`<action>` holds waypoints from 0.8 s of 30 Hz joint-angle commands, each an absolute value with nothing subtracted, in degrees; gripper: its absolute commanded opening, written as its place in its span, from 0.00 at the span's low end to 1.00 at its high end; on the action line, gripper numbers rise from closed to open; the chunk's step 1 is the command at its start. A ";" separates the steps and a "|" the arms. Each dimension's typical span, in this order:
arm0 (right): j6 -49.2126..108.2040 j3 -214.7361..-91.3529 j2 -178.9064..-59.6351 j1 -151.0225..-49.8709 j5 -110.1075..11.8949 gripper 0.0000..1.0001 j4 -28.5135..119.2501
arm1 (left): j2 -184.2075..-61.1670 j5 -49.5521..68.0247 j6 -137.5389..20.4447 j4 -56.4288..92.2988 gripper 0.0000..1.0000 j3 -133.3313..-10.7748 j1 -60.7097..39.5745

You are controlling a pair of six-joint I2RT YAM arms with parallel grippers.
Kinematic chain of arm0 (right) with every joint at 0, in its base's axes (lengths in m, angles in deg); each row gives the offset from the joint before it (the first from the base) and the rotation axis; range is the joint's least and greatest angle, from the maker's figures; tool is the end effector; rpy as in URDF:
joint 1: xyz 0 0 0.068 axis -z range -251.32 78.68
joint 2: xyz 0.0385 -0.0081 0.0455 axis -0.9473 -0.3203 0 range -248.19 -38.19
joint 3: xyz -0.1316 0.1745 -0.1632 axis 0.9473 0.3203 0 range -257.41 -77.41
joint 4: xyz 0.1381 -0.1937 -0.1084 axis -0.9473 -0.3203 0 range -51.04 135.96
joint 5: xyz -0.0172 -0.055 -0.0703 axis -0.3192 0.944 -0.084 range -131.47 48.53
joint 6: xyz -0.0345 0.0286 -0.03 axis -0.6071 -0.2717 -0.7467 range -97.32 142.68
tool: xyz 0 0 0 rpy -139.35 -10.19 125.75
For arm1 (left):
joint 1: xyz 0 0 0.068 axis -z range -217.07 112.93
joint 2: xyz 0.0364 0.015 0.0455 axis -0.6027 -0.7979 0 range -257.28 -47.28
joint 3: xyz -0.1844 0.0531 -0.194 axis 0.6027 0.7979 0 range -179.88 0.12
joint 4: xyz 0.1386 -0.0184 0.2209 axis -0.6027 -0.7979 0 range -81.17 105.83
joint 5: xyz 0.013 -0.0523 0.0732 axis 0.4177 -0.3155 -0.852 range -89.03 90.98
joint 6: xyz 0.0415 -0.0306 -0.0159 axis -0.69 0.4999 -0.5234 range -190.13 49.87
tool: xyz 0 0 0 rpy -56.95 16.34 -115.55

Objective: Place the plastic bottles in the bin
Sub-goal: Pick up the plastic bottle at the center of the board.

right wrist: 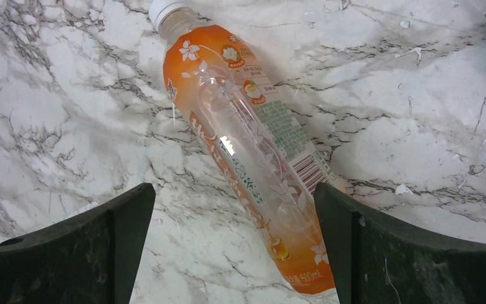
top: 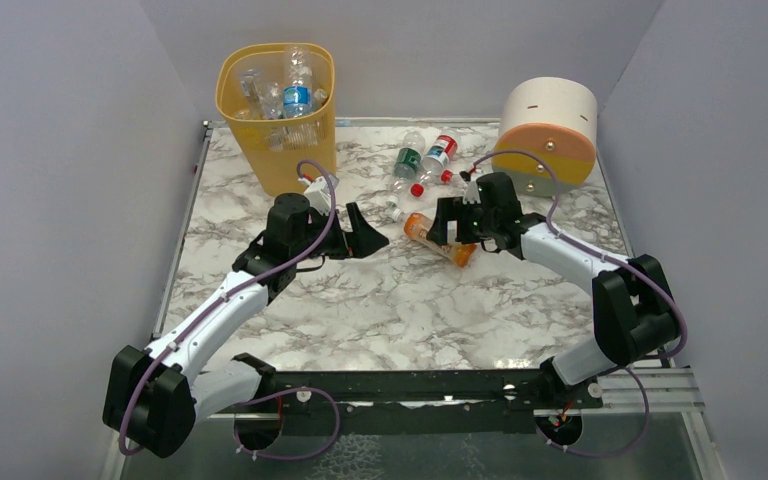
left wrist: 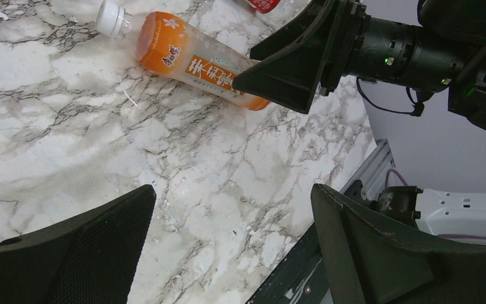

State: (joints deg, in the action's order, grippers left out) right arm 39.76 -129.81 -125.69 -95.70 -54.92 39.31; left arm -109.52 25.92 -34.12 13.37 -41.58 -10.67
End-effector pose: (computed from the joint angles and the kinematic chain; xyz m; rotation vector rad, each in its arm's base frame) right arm 0.2920 0.1415 0.2132 -0.2743 2.3445 0.6338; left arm 0.2130 -0.1224 0.2757 0.1299 2.1097 -1.1126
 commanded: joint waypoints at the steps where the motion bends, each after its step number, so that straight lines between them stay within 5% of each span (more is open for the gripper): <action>1: 39.63 -131.34 -123.49 -96.54 -57.14 1.00 38.36 | -108.59 24.47 -34.09 13.97 0.99 -41.64 -10.09; 14: 38.01 -135.85 -127.88 -96.17 -46.57 0.99 39.01 | -108.72 25.13 -33.90 16.18 0.99 -39.99 -9.74; 24: 40.40 -128.99 -131.11 -95.12 -50.83 0.99 46.35 | -108.80 25.58 -33.35 17.89 0.99 -39.00 -9.73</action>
State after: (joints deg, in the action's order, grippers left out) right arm 39.72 -131.43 -130.26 -95.31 -49.24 42.41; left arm -109.52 25.55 -33.94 14.73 -39.78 -9.98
